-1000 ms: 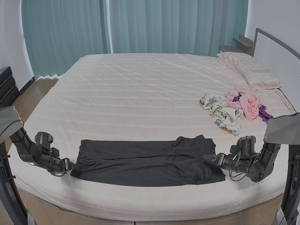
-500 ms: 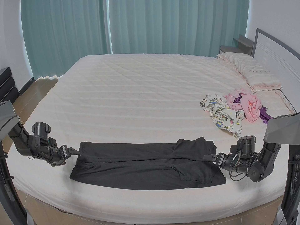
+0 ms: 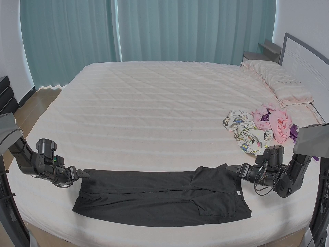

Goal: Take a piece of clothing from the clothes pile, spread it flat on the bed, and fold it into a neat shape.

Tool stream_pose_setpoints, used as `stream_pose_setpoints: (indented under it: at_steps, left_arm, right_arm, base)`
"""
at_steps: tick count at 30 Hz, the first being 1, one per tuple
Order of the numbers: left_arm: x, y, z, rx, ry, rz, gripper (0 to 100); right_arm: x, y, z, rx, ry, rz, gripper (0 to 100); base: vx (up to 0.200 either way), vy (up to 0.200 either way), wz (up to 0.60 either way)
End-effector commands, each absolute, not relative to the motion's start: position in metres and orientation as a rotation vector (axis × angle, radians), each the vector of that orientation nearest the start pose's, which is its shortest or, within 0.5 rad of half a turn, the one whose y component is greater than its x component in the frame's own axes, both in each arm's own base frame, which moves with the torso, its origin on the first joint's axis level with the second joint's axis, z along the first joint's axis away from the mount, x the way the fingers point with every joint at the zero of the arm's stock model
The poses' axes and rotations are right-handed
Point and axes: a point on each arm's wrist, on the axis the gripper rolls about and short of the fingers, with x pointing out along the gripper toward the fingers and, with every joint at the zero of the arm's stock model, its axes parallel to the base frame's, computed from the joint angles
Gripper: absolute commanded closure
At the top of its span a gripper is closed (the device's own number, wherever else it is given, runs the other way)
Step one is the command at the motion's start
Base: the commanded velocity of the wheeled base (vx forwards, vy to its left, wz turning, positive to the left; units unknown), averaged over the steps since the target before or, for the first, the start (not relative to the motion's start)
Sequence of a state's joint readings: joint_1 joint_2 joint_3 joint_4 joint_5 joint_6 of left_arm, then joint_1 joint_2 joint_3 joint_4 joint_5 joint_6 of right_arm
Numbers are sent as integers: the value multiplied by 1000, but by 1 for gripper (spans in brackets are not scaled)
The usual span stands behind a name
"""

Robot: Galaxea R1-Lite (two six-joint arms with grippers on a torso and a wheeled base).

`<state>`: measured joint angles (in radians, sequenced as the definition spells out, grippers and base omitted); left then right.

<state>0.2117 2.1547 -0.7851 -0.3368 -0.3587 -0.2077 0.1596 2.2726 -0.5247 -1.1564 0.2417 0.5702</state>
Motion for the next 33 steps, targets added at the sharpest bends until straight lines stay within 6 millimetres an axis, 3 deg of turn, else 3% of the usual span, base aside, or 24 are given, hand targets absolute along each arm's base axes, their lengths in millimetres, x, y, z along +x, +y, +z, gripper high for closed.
stream_pose_setpoints:
  at_steps: [1, 9, 17, 33]
  left_arm:
    - [314, 51, -8, -443, 1069, -64, 0]
    - [312, 41, -13, -419, 1066, -89, 0]
    - [311, 24, -35, -344, 1041, -77, 0]
    - [303, 6, -45, -285, 1013, -110, 0]
  right_arm:
    - [317, 56, -11, 571, 683, 211, 0]
    - [317, 56, -10, 571, 683, 211, 0]
    - [316, 57, -8, 571, 680, 217, 0]
    - [315, 58, -9, 569, 682, 219, 0]
  base:
    - [0, 0, 0]
    - [0, 0, 0]
    - [0, 0, 0]
    - [0, 0, 0]
